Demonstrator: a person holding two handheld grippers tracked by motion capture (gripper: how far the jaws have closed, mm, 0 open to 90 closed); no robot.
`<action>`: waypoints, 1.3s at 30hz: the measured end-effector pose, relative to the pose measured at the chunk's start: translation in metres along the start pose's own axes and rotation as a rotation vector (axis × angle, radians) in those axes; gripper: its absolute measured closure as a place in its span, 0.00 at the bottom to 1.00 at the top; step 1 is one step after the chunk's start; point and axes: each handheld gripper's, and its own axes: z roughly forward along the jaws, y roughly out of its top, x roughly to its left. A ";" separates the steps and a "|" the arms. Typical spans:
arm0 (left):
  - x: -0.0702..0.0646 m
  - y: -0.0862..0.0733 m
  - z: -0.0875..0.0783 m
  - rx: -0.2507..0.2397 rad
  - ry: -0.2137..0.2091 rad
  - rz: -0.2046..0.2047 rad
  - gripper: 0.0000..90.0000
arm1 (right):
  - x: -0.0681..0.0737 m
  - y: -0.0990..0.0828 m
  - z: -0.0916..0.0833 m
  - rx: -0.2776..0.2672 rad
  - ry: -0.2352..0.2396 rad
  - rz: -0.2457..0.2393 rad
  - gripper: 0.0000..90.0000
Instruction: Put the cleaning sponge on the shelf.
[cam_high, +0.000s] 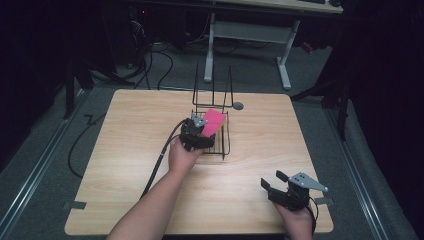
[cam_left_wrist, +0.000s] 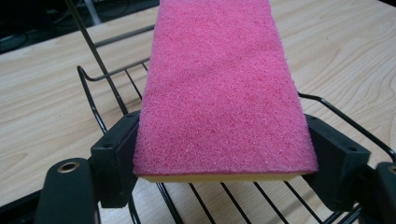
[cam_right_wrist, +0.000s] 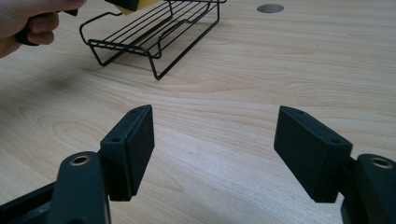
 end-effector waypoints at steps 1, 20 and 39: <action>0.000 0.000 0.001 0.006 0.000 -0.005 0.26 | 0.000 0.000 0.000 0.001 0.000 0.000 0.32; -0.006 -0.007 0.020 0.087 0.017 -0.001 0.26 | -0.001 0.000 0.001 0.002 0.007 -0.002 0.32; -0.003 -0.010 0.023 0.103 0.009 -0.016 0.25 | 0.000 0.000 0.003 0.010 0.008 -0.002 0.32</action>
